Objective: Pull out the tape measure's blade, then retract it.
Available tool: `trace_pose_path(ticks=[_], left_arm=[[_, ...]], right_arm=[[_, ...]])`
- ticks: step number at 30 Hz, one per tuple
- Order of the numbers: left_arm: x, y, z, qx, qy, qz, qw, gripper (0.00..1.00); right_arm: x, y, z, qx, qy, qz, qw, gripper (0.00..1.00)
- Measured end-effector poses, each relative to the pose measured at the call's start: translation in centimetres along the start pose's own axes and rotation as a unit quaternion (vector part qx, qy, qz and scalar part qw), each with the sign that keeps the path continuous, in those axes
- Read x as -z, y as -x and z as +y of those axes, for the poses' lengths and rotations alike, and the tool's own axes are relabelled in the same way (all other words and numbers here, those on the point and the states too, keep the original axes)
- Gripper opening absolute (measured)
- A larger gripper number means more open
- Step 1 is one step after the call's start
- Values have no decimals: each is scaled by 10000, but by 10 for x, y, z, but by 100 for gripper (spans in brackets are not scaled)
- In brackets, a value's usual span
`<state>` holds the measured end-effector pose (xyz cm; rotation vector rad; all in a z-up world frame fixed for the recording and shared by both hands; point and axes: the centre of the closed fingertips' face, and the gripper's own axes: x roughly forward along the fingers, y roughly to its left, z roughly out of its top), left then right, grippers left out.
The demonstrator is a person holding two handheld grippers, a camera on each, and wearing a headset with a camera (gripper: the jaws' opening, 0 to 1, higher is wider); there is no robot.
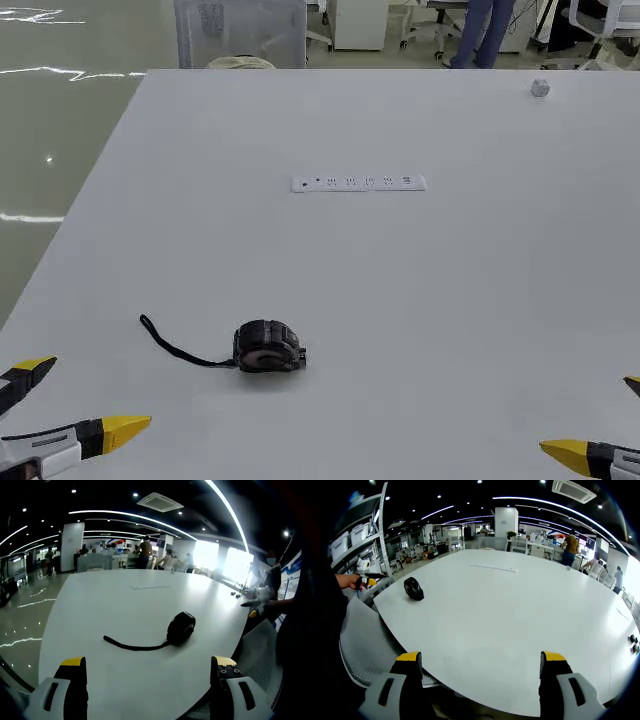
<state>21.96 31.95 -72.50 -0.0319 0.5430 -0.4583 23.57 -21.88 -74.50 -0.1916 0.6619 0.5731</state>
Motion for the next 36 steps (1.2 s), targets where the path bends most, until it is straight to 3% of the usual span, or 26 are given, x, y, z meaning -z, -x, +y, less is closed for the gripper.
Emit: trace_pose_path(ticks=[22,36], left_arm=[[-2,-5,-1,42,-10,43,10000,100],[-22,-27,-17,403,-373,137,9984,100]], right_arm=[[2,-3,-2,-40,20,76,10000,100],[-18,-19,9,-263,225,1,9994,98]])
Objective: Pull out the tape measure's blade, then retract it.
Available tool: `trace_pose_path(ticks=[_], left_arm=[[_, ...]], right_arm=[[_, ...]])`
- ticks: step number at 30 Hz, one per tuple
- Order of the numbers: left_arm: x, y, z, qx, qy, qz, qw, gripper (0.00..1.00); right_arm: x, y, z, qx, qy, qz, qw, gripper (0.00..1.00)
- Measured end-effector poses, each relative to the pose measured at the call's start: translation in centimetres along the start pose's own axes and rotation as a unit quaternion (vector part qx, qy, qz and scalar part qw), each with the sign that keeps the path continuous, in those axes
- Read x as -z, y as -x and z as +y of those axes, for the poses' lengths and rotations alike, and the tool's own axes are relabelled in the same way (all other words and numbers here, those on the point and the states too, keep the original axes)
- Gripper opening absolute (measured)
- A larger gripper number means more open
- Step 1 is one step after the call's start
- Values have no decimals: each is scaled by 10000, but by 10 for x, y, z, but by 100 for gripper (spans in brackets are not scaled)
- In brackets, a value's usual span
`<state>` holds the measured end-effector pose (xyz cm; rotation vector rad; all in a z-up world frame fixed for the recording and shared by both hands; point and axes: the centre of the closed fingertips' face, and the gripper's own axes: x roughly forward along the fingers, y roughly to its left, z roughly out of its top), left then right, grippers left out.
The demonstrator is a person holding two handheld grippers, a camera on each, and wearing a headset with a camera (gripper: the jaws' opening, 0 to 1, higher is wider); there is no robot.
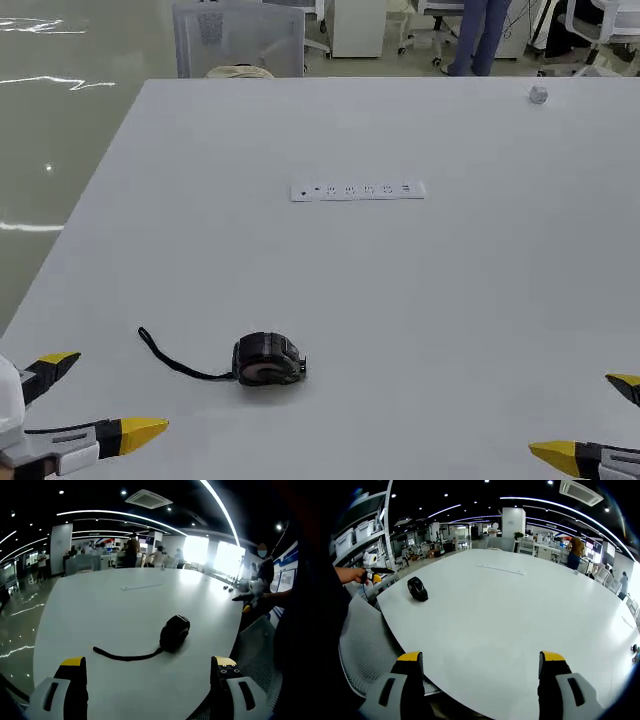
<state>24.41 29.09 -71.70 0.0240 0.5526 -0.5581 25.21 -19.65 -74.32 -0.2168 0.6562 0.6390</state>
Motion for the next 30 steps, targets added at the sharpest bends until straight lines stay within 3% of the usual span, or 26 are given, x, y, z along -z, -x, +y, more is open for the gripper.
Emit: trace_pose_path(ticks=[8,16,20,22,25,30], left_arm=[[-16,-18,-11,305,-367,101,9988,100],[-33,-34,-20,604,-787,351,9945,100],[-42,-43,-24,813,-1119,501,9891,100],[-45,-49,-26,927,-1231,586,9863,100],[-46,-57,-30,1077,-1395,752,9815,100],[-45,-74,-46,1407,-1595,969,9723,98]], right_arm=[[-14,-10,6,-183,227,-7,9996,97],[-29,-20,13,-368,373,-53,9986,97],[-34,-27,22,-531,561,16,9970,96],[-34,-32,29,-717,811,145,9940,96],[-38,-38,39,-1019,845,236,9909,91],[-49,-55,43,-1159,1019,225,9878,90]])
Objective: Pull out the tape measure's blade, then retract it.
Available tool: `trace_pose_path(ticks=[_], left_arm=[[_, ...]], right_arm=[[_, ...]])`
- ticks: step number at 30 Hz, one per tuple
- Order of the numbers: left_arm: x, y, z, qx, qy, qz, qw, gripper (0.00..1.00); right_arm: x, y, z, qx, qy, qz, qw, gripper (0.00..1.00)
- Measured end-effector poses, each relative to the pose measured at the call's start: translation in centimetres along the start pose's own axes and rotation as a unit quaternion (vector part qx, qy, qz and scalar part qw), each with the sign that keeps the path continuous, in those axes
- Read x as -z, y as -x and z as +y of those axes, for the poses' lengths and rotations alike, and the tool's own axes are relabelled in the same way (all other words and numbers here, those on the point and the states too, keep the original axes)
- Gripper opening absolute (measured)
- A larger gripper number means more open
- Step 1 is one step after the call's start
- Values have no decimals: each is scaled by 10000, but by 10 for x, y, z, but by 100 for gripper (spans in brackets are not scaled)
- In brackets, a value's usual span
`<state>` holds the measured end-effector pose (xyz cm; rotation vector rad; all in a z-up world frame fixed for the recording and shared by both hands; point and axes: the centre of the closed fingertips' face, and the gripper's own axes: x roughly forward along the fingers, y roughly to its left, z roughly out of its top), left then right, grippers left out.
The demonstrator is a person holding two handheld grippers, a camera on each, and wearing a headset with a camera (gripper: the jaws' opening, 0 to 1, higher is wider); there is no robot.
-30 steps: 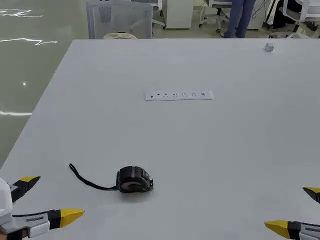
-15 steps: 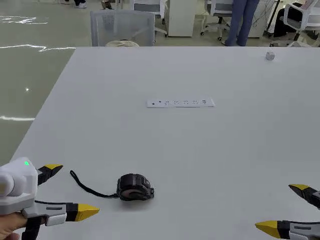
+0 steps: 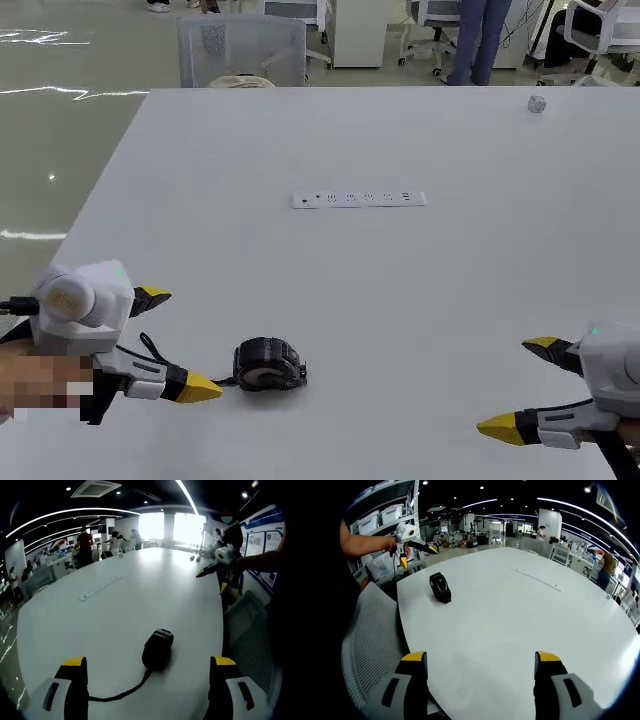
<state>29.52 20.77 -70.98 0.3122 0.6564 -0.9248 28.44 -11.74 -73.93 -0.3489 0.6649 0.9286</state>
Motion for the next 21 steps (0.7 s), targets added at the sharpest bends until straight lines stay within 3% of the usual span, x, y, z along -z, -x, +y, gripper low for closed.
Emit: trace_pose_path(ticks=[4,8,12,21], left_arm=[[-4,-16,-8,249,-238,248,9991,98],[-2,-26,-11,445,-575,577,9957,98],[1,-34,-15,630,-742,854,9916,98],[-3,-50,-15,863,-1218,1240,9810,96]], right_arm=[[-13,-13,3,-186,119,-36,9998,92],[-20,-23,13,-486,160,3,9987,97],[-29,-32,15,-566,322,6,9979,100],[-55,-48,18,-741,754,30,9944,98]])
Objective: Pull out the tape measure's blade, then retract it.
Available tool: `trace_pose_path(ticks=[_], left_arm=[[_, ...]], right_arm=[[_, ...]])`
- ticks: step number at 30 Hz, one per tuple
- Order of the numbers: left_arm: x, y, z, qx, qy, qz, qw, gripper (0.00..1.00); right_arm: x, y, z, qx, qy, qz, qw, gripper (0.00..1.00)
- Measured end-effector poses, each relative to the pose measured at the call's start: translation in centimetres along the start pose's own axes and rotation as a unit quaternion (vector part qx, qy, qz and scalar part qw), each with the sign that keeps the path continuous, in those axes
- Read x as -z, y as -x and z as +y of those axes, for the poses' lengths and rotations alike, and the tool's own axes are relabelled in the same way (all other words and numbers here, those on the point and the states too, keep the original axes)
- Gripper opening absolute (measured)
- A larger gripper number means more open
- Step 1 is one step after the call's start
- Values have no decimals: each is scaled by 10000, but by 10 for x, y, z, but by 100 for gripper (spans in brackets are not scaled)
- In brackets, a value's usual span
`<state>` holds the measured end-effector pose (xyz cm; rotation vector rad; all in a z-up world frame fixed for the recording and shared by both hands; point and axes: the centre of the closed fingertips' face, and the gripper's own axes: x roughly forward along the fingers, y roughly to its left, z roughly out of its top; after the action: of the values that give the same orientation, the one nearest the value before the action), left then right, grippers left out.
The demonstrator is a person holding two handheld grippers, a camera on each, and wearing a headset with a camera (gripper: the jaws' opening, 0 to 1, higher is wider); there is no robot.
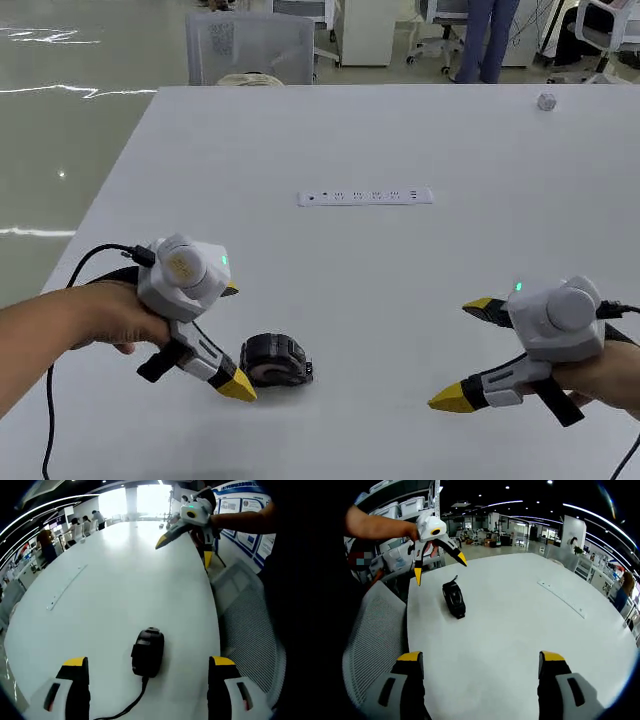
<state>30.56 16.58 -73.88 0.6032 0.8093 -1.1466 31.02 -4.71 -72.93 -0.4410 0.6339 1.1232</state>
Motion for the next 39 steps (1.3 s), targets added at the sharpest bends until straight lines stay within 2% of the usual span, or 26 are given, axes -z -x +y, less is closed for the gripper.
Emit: trace_pose_path(ticks=[5,10,15,21,25,28,34,39], left_arm=[[-2,-8,1,125,-147,174,9997,90],[-3,-16,2,210,-239,311,9990,89],[-1,-25,-1,336,-383,521,9973,89],[-3,-34,0,377,-460,674,9960,81],[5,-43,-1,448,-375,860,9946,66],[11,-51,-5,493,-386,967,9933,65],[11,-57,-5,503,-422,1009,9927,61],[11,-62,-7,608,-451,892,9931,49]], right_arm=[[-16,-10,-1,-150,218,15,9996,95],[-29,-22,7,-383,442,75,9983,93],[-35,-37,14,-565,897,275,9940,88],[-47,-53,26,-778,1121,340,9901,84],[-51,-65,32,-901,1255,385,9872,82],[-57,-74,35,-978,1350,407,9852,81],[-63,-85,34,-1053,1433,431,9831,77],[-62,-97,36,-1123,1442,485,9820,73]])
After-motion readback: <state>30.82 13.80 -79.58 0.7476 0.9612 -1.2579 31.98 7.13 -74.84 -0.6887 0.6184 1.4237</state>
